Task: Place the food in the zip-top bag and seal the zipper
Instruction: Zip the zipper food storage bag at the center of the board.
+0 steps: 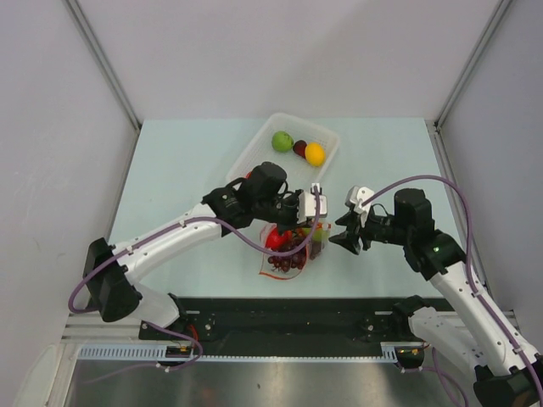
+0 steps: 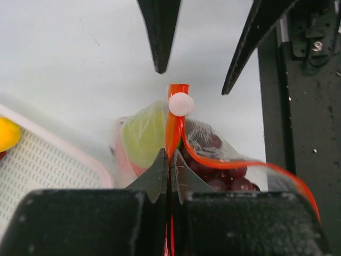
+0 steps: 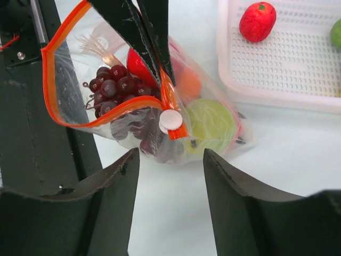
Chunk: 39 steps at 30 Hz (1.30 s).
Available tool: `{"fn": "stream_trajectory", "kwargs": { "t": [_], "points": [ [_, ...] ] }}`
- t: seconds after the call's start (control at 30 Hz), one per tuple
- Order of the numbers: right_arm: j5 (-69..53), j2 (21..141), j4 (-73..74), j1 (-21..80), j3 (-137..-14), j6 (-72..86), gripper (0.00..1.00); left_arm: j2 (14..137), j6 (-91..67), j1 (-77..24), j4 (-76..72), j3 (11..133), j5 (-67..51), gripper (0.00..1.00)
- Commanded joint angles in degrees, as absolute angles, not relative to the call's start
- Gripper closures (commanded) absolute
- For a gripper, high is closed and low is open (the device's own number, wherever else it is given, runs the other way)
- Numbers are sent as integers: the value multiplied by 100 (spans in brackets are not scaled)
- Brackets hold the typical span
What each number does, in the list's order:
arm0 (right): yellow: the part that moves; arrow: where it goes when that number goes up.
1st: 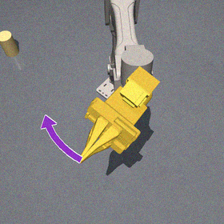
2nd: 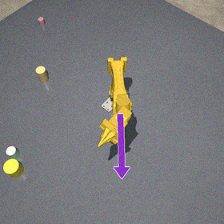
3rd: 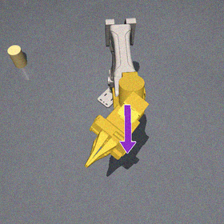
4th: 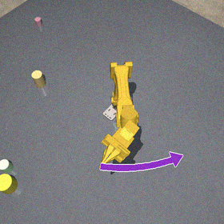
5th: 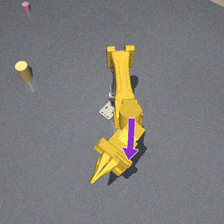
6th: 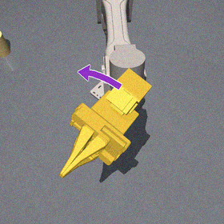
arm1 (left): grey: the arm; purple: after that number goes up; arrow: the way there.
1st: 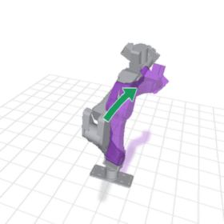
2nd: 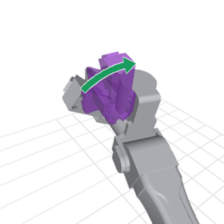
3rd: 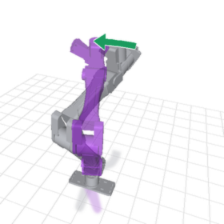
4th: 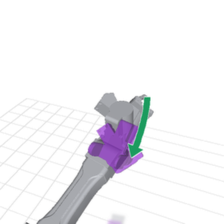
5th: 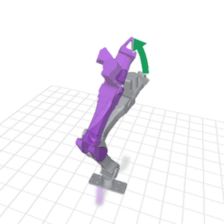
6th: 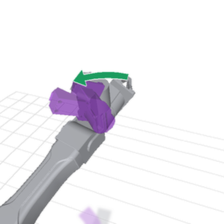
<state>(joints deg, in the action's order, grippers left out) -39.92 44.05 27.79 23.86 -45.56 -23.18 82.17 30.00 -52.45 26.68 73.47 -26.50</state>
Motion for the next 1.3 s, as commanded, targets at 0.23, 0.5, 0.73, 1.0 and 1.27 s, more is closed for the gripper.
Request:
{"fn": "stream_trajectory", "kwargs": {
  "t": [0.23,0.5,0.73,1.0,1.27],
  "points": [
    [-4052,4342,2514,2557,-4430,-3532,45,8217,3437,-4975,3155,7743,-3981,100],
    [-3876,4447,1900,2970,-4114,-3902,43,8306,3314,-4931,3199,7813,-4157,100],
    [-3736,4544,1731,3348,-4061,-4016,76,8464,3322,-4826,3419,7989,-4429,100],
    [-3639,4263,1916,3498,-4253,-3623,100,8420,3112,-4492,3437,8051,-4641,73],
    [-3569,4280,2136,3612,-4570,-2321,100,7385,2874,-4719,2558,7568,-4282,43]
  ]
}}
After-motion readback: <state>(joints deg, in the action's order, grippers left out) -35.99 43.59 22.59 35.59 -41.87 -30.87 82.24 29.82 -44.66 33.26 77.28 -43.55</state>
